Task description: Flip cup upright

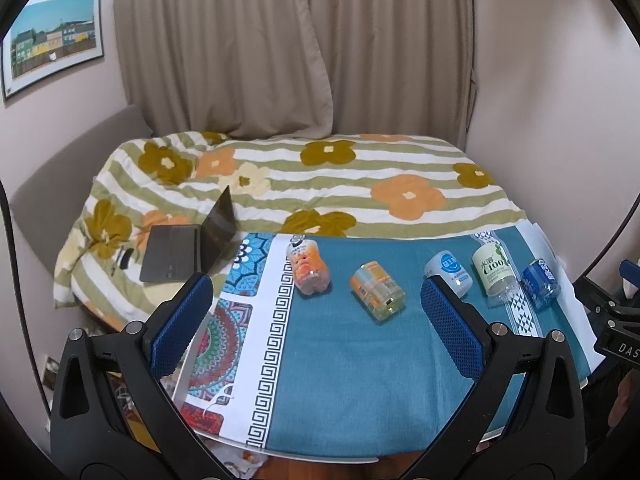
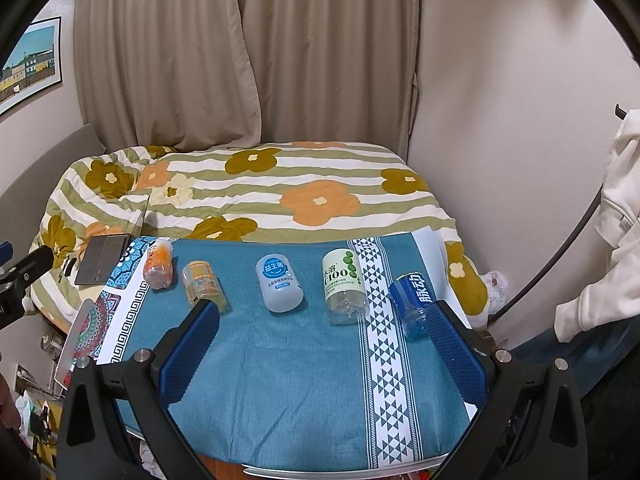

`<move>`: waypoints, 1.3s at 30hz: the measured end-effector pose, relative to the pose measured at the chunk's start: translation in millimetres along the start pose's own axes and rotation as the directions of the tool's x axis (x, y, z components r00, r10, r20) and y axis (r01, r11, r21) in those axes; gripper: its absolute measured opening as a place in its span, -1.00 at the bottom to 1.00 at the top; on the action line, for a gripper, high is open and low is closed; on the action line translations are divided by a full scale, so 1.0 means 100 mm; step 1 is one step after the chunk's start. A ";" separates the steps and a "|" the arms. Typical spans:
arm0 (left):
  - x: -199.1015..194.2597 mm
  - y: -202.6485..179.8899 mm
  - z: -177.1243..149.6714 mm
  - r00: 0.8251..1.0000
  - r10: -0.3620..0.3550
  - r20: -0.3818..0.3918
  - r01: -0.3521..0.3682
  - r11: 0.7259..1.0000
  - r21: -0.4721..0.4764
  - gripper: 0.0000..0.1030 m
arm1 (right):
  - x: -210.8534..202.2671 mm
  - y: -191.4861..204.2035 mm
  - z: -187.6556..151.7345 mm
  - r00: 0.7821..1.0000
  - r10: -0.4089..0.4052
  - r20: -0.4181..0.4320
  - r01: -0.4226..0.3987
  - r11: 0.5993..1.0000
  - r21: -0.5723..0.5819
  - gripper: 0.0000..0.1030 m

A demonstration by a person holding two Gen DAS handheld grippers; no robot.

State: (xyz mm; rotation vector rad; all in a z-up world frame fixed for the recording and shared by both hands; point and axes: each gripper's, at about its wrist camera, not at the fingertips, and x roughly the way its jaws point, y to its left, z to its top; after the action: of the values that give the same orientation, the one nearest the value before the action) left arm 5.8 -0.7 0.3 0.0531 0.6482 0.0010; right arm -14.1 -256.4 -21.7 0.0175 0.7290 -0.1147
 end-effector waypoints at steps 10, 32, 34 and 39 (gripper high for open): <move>-0.01 0.03 0.00 1.000 -0.001 -0.002 0.001 1.000 -0.001 1.00 | 0.01 0.01 0.01 1.000 0.001 -0.001 -0.001 1.000 0.000 1.00; -0.04 0.06 0.00 1.000 0.002 -0.009 -0.002 1.000 -0.012 1.00 | -0.03 0.10 0.00 1.000 0.007 0.000 -0.007 1.000 -0.002 1.00; -0.06 0.07 -0.01 1.000 0.002 -0.009 -0.002 1.000 -0.013 1.00 | -0.03 0.09 0.00 1.000 0.008 -0.002 -0.008 1.000 -0.002 1.00; -0.06 0.04 0.00 1.000 0.008 -0.012 -0.008 1.000 -0.018 1.00 | -0.03 0.09 0.00 1.000 0.011 -0.001 -0.011 1.000 -0.002 1.00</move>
State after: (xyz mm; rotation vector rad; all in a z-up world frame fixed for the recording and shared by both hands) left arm 1.2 3.2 4.3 0.0384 0.6602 0.0145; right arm -15.2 -246.7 -19.4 0.0196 0.7303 -0.1033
